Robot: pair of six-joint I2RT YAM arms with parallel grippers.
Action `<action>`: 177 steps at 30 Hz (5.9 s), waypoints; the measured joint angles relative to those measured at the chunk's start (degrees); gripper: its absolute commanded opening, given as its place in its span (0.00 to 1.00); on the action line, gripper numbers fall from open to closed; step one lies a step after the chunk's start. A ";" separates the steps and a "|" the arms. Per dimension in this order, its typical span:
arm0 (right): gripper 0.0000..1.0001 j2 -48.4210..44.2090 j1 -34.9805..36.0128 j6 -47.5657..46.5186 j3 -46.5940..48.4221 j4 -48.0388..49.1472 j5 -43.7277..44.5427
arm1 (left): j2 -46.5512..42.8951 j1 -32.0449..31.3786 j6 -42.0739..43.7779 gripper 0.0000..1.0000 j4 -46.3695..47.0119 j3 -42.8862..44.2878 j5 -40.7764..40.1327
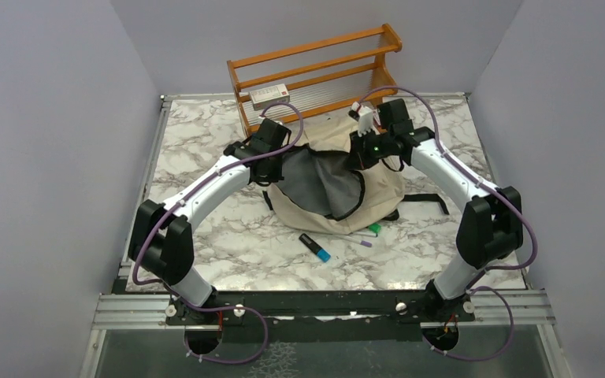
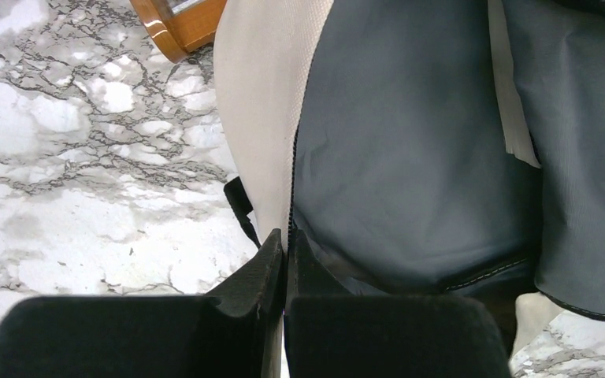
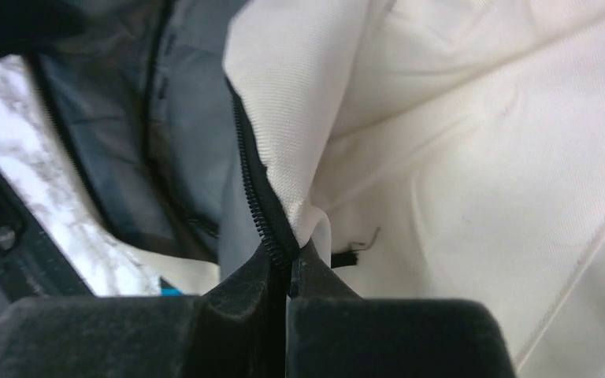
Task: Pack the student bag
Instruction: Zip the student bag at the center of the board.
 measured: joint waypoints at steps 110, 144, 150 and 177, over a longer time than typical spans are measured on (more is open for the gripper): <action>0.63 -12.22 9.07 36.61 -16.70 5.75 32.57 | -9.57 -0.37 4.52 0.62 12.76 -1.29 12.20; 0.63 -30.45 9.07 73.46 -39.21 -1.07 35.89 | 7.45 -18.14 -3.32 0.55 31.82 -9.60 16.65; 0.63 -30.38 9.09 73.50 -39.23 1.36 34.99 | 9.22 -18.64 -4.35 0.55 32.94 -10.54 17.51; 0.62 -30.62 9.09 71.47 -39.23 3.54 32.89 | 13.81 -18.69 -5.62 0.37 35.06 -10.12 18.34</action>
